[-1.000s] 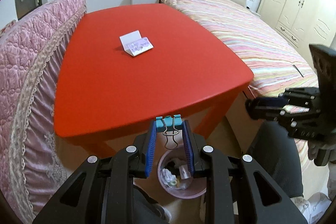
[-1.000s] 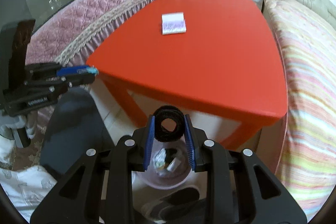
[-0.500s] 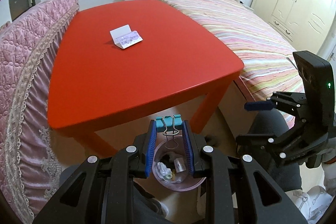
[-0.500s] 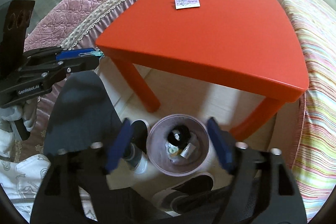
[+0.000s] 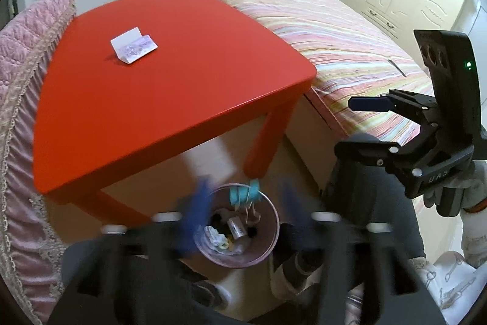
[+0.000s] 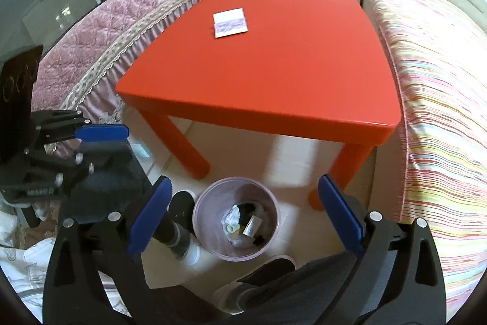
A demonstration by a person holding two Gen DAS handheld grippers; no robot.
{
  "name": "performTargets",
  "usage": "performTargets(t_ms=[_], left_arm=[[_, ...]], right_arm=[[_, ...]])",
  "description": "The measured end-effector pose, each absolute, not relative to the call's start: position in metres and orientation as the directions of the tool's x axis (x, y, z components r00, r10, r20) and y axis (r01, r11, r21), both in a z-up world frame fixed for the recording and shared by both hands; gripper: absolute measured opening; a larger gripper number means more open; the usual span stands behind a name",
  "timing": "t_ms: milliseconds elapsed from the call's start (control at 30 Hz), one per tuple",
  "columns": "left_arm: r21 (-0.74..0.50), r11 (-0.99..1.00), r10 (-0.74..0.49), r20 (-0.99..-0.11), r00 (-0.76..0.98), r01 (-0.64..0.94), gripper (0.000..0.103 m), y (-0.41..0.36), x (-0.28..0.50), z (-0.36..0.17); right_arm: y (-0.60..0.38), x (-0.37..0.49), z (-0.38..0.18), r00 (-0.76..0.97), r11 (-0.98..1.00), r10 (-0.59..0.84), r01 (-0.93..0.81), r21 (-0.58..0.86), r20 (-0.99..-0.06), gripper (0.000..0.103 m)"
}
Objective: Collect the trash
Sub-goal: 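Reach the right gripper to the white card and grasp its pink sleeve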
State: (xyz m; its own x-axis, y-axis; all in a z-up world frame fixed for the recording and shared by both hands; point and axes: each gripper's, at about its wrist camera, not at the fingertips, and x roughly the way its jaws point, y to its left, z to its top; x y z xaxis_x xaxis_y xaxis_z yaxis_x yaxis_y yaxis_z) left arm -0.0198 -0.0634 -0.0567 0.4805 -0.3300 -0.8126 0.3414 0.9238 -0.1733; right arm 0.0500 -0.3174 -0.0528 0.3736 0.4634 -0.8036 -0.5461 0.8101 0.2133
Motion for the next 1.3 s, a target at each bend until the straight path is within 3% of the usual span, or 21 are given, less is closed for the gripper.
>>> performTargets(t_ms=[67, 233, 733, 1033, 1300], left_arm=[[-0.18, 0.927, -0.329, -0.81, 0.486, 0.328, 0.085, -0.063, -0.018, -0.058], [-0.161, 0.945, -0.291, -0.81, 0.509, 0.285, 0.094, -0.056, -0.014, -0.057], [-0.131, 0.978, -0.202, -0.798, 0.568, 0.163, 0.095, -0.017, 0.002, -0.054], [-0.134, 0.985, -0.17, -0.778, 0.605, 0.105, 0.095, 0.009, 0.008, -0.044], [-0.146, 0.986, -0.162, -0.761, 0.628, 0.077, 0.095, 0.025, 0.01, -0.04]], right_arm=[[-0.319, 0.05, -0.053, 0.374, 0.811, 0.466, -0.543, 0.218, -0.802, 0.096], [-0.317, 0.05, -0.057, 0.363, 0.807, 0.471, -0.546, 0.227, -0.804, 0.097], [-0.282, 0.075, -0.046, 0.334, 0.76, 0.519, -0.602, 0.246, -0.787, 0.099], [-0.216, 0.14, -0.02, 0.336, 0.719, 0.514, -0.67, 0.182, -0.79, 0.099], [-0.15, 0.213, -0.029, 0.304, 0.705, 0.449, -0.699, 0.123, -0.84, 0.099]])
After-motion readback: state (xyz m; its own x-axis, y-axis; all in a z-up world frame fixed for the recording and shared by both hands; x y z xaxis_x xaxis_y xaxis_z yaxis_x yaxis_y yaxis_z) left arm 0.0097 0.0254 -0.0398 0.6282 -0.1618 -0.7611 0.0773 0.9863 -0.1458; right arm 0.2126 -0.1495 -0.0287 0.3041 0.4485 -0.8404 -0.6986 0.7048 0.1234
